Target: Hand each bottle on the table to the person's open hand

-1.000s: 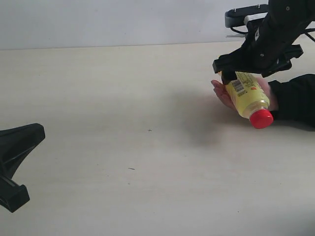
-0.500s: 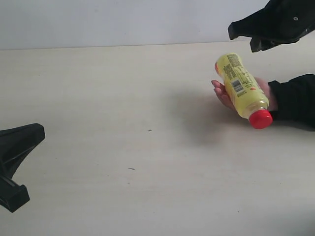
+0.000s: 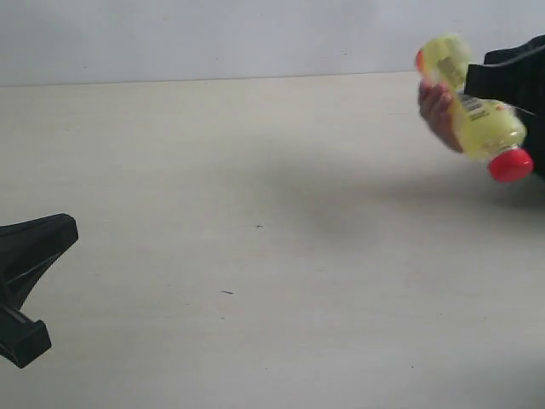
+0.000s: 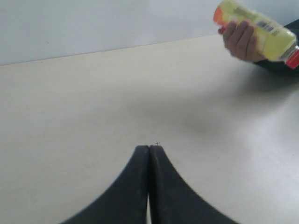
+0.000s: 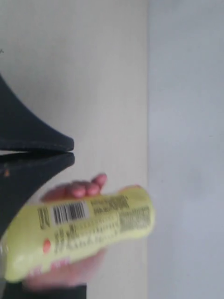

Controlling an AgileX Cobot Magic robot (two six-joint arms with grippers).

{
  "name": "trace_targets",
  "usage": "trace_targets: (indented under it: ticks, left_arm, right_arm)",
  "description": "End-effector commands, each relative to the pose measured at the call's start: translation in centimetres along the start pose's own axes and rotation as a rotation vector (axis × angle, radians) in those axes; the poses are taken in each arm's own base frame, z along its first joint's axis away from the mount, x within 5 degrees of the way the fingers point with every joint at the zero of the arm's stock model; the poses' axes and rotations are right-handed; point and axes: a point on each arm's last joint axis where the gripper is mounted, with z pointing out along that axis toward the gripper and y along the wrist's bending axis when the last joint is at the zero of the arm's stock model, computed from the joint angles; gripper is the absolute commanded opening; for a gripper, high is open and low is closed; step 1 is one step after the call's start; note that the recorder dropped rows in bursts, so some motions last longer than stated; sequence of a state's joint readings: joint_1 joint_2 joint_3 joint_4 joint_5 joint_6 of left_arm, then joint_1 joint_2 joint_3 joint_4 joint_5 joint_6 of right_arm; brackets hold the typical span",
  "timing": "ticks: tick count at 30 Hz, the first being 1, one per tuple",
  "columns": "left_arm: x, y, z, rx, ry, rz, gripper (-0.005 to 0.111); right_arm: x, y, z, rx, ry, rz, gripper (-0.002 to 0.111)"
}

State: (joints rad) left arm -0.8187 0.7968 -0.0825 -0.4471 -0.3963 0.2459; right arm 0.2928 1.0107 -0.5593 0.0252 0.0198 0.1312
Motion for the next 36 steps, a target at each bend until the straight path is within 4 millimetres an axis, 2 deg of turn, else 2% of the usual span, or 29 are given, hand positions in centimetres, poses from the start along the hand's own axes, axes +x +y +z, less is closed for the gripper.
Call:
trace_targets:
  ticks: [1, 4, 7, 14, 28, 36]
  left_arm:
    - [-0.1, 0.1, -0.1, -0.009, -0.018, -0.011, 0.000]
    - [-0.1, 0.1, -0.1, -0.009, -0.018, -0.011, 0.000]
    - [-0.1, 0.1, -0.1, -0.009, -0.018, -0.011, 0.000]
    - [-0.1, 0.1, -0.1, -0.010, -0.018, -0.007, 0.000]
    - [-0.1, 0.1, -0.1, -0.010, -0.018, -0.007, 0.000]
    - [-0.1, 0.1, -0.1, -0.010, -0.018, -0.007, 0.000]
  right_arm:
    - [1.5, -0.3, -2.9, -0.021, -0.182, 0.006, 0.000]
    - [3.2, -0.6, -4.8, -0.034, -0.275, 0.008, 0.000]
    - [4.0, -0.7, -5.9, -0.043, -0.335, 0.004, 0.000]
    - [4.4, -0.8, -7.6, -0.056, -0.421, 0.004, 0.000]
    - [4.1, -0.7, -9.6, -0.070, -0.507, -0.005, 0.000]
    - [4.5, -0.8, -9.5, -0.064, -0.458, 0.004, 0.000]
